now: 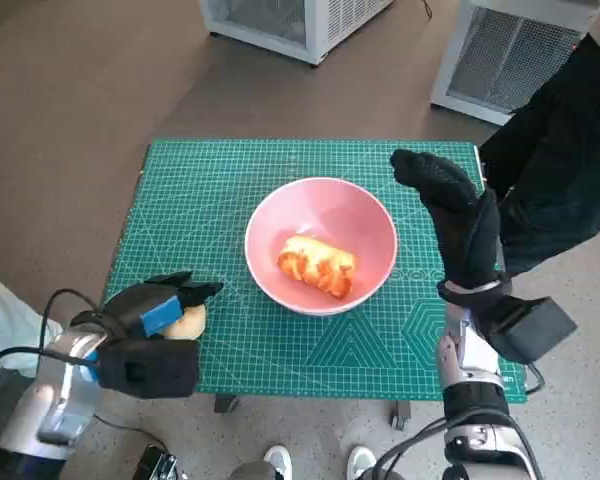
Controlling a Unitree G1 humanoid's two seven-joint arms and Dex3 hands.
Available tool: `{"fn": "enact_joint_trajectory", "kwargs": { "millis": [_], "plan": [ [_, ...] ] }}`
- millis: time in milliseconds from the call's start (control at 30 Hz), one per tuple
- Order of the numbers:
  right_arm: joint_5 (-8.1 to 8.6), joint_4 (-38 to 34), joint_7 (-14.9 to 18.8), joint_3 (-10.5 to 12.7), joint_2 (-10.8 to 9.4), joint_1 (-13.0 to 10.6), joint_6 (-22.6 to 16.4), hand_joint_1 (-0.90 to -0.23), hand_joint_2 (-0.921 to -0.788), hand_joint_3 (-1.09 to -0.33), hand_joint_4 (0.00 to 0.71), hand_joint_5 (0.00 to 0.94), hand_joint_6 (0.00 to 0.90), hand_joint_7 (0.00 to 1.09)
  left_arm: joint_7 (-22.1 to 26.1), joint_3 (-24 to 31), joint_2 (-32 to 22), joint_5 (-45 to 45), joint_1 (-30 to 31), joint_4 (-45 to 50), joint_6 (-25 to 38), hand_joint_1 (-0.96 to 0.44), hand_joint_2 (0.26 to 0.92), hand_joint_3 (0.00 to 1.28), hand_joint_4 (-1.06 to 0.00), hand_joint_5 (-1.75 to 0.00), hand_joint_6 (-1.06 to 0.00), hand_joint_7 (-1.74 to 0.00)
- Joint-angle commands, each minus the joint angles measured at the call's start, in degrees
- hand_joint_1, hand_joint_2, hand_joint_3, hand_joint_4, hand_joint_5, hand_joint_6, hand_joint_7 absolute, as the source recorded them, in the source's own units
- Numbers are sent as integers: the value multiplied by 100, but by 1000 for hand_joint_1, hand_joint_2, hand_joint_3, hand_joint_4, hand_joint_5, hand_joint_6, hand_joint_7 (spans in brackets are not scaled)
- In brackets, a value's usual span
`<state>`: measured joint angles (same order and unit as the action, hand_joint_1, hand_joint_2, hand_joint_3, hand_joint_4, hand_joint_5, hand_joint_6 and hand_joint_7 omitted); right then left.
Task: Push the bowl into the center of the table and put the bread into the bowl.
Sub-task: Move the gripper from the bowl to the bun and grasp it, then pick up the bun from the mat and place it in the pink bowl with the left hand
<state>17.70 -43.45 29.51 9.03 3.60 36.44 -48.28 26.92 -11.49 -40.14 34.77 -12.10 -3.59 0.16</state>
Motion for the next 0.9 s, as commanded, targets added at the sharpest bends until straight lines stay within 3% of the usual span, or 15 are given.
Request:
{"fn": "enact_joint_trajectory", "kwargs": {
  "millis": [33, 200, 233, 267, 367, 533, 900],
  "plan": [
    [-47, -28, -35, 10, -22, -165, 60, -752, -921, -787, 202, 1, 0, 608, -69, -230, 59, 218, -37, -251, 71, 134, 795, 23, -497, -32, -565, -47],
    [-5, -33, 1, 17, -26, -158, 83, -752, -921, -788, 202, 1, 0, 609, -305, -355, 2, 473, -77, -366, 22, 138, 840, 24, -762, -74, -788, -113],
    [1, -37, 6, 19, -26, -156, 84, -752, -921, -788, 202, 1, 0, 609, -333, -363, -3, 496, -79, -371, 18, 138, 840, 24, -762, -74, -788, -113],
    [8, -40, 13, 20, -28, -156, 86, -752, -921, -788, 202, 1, 0, 608, -367, -368, -15, 519, -76, -374, 0, -106, 880, 63, -862, -97, -718, -673],
    [28, -57, 35, 26, -29, -149, 89, -753, -921, -788, 202, 1, 0, 608, -425, -380, -52, 559, -73, -374, -44, -33, 906, 56, -783, -774, -642, -1016],
    [58, -66, 65, 31, -34, -143, 99, -753, -921, -787, 201, 0, 0, 608, -441, -316, -113, 507, -45, -298, -122, -3, 917, 42, -747, -1086, -640, -1099],
    [33, -129, 69, 33, -41, -102, 75, -754, -921, -787, 201, 0, -1, 607, -363, -60, -180, 247, 41, 66, -171, 3, 918, 34, -745, -1129, -653, -1118]
  ]
}}
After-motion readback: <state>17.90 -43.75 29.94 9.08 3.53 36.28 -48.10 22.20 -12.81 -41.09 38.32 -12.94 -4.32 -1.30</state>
